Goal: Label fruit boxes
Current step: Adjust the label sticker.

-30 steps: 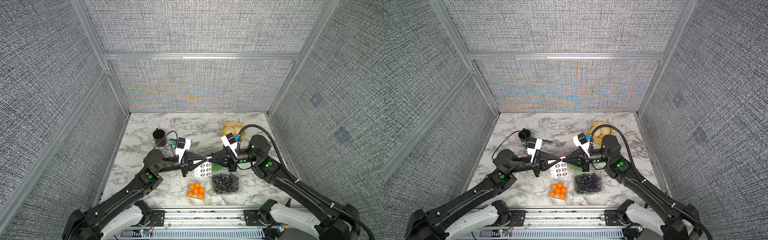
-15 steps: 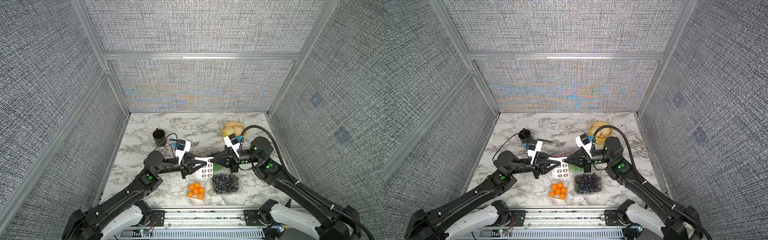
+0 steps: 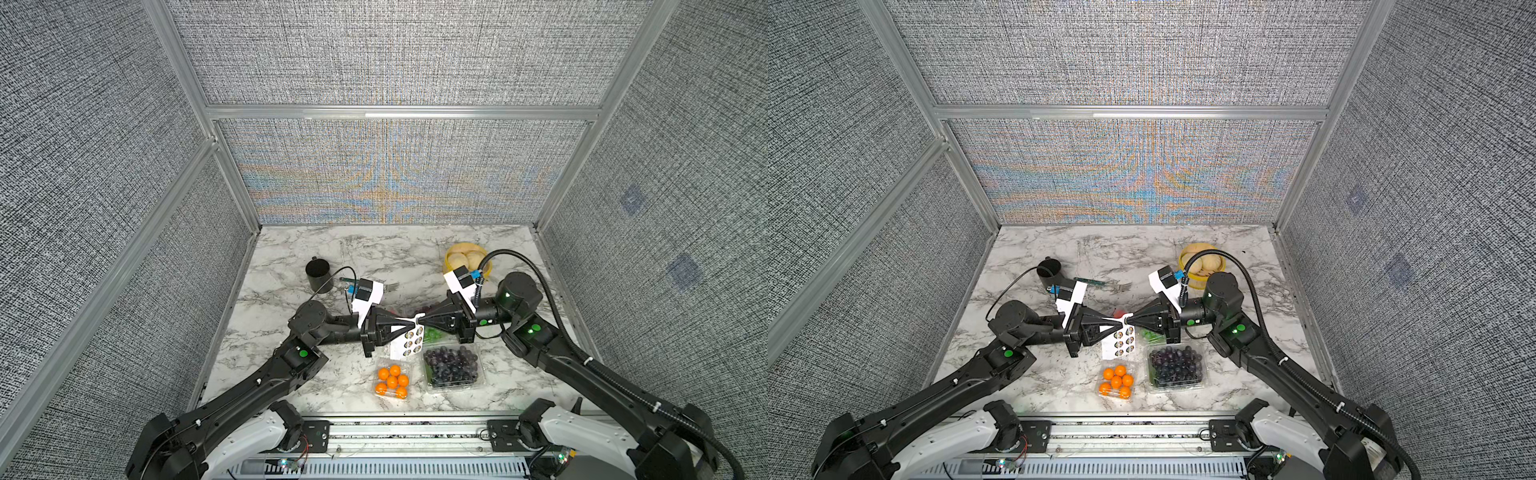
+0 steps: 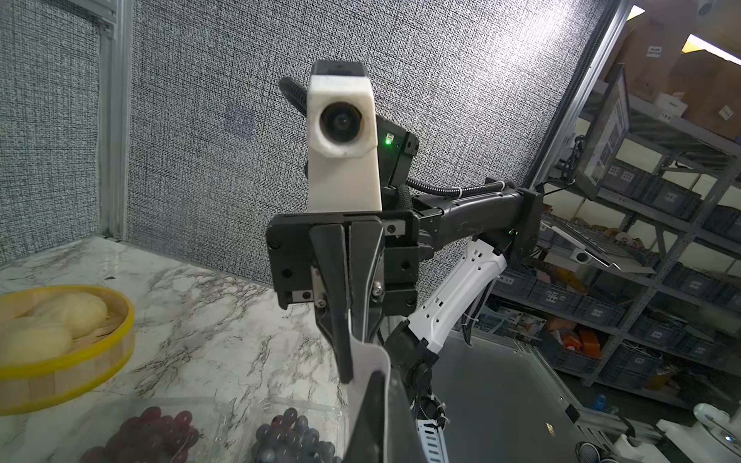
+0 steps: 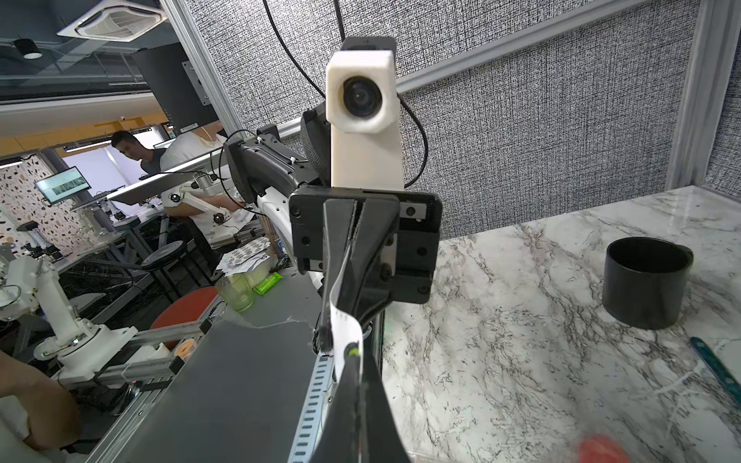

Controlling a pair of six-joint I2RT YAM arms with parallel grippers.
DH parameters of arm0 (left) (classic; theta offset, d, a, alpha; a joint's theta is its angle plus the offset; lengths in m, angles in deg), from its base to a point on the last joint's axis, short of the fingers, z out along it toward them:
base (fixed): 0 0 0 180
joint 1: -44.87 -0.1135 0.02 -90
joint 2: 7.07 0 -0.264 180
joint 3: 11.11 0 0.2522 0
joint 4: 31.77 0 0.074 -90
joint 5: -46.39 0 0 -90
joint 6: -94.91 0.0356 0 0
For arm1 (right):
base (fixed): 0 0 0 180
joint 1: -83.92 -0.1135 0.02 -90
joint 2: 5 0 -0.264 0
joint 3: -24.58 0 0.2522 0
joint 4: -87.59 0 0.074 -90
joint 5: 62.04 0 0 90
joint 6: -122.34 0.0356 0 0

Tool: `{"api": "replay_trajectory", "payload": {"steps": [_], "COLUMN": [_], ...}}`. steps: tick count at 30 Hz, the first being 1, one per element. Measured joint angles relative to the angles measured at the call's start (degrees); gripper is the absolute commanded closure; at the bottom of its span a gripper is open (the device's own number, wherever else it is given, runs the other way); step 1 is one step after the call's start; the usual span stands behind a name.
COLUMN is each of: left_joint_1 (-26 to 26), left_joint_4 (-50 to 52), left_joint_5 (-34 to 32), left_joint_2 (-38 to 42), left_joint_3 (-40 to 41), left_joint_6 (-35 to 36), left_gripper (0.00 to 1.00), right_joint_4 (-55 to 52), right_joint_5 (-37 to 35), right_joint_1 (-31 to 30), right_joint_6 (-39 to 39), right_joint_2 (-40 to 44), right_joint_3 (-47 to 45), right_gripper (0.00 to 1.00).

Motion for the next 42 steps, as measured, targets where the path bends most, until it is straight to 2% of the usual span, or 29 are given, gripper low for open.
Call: {"api": "replay_trajectory", "payload": {"steps": [24,34,42], "left_joint_1": [0.02,-0.11,-0.15], "left_joint_4": [-2.16,-0.76,-0.42], "left_joint_5": [1.03,0.74,0.15], "left_joint_2": [-1.27,-0.20,-0.20], "left_joint_3": [0.28,0.46,0.50], "left_joint_6": [1.05,1.68,1.27], "left_gripper": [1.00,1.00,1.00], "right_joint_4": [9.20,11.58,13.40], "right_joint_5": [2.58,4.28,5.11], "right_joint_1": [-0.74,-0.74,-0.74], "right_joint_6": [6.80,8.72,8.94], "right_joint_2": [-1.03,0.90,-0.70], "right_joint_3": [-2.62,-3.67,-3.26], "right_gripper": [1.00,1.00,1.00]}}
